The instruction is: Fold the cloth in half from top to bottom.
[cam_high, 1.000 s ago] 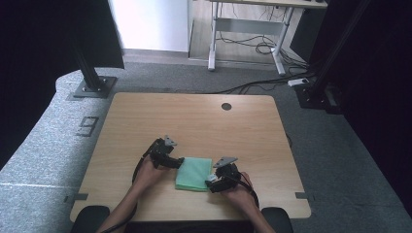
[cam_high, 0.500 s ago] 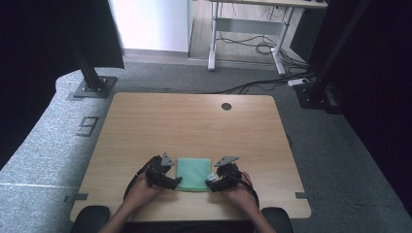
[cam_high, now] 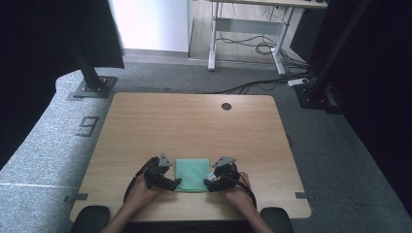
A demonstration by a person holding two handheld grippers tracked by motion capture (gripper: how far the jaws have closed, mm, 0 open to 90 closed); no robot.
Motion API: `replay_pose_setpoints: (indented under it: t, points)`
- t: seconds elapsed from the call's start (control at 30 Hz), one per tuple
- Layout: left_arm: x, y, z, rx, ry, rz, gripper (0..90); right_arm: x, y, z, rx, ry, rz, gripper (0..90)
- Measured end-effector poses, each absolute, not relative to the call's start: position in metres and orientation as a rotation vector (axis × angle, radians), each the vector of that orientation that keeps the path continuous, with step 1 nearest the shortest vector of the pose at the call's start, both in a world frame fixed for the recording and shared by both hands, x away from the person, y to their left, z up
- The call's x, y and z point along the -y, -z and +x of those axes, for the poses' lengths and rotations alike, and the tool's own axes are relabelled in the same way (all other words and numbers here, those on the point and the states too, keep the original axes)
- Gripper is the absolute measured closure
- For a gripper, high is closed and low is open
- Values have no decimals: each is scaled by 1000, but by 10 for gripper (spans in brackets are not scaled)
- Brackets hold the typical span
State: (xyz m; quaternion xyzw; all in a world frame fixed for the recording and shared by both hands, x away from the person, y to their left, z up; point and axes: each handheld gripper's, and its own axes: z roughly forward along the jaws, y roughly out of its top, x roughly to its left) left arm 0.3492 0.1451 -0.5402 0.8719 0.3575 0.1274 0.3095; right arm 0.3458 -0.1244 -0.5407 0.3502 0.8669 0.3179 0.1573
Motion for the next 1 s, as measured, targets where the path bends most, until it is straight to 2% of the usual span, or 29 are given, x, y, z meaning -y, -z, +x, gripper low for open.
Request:
replay_pose_setpoints:
  t: [0.13, 1.0]
  points:
    - [-144, 541, 364, -972, -373, 2285, 66, 128, 544, 354, -2484, -949, 1057, 132]
    - [-138, 547, 422, -1087, -388, 2181, 58, 136, 546, 420, -2395, -938, 1190, 133]
